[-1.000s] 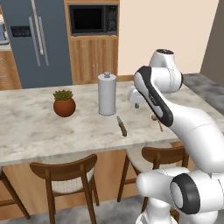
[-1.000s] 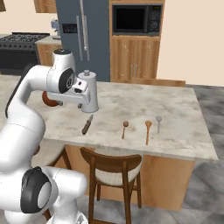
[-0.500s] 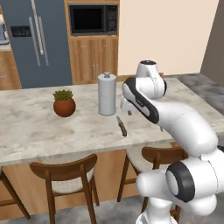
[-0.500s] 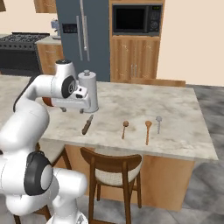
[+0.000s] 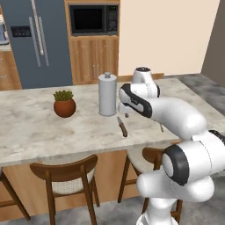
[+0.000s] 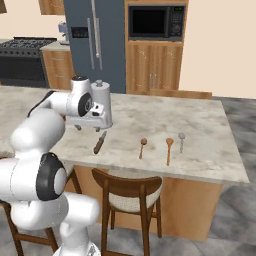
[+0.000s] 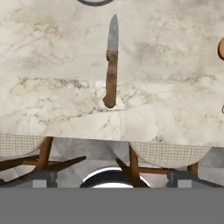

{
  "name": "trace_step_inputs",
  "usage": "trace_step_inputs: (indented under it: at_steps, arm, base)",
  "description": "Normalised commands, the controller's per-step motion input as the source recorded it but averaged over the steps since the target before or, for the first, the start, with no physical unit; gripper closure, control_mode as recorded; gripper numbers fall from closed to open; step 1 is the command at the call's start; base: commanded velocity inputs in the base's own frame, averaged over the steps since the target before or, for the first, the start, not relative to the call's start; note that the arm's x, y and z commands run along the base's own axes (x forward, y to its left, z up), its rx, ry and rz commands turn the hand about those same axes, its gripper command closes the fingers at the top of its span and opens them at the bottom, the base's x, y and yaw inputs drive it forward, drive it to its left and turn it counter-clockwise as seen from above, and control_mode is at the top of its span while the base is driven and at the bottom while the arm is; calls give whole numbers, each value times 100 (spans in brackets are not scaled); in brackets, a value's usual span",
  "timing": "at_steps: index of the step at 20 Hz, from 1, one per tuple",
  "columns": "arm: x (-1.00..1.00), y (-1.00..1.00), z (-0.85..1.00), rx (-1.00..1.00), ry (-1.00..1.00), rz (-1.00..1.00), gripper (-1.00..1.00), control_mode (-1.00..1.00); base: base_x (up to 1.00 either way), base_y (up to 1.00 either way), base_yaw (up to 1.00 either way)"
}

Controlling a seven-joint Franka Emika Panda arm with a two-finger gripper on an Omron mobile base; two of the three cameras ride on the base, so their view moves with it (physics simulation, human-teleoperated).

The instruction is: Pick up the metallic utensils from the counter and place them in the open drawer. Make sure not to pick up any wooden utensils.

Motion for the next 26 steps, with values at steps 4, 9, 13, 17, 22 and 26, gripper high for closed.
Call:
trace_step_inputs:
  at_steps: [4,9,13,17,22,26]
  arm:
    - [33,0,-32,0,1,0,-100,-100]
    - [53,0,-39,0,2,0,-100,-100]
    - [19,0,-46,0,0,0,-100,-100]
    - [0,1,-68,0,0,0,-100,-100]
    - [3,11,-55,2,-1,0,-100,-100]
    - [41,0,-27,2,-4,0,-100,-100]
  base:
    - [0,0,0]
    - [0,0,0]
    - [0,0,0]
    - [0,0,0]
    - [0,0,0]
    - [0,0,0]
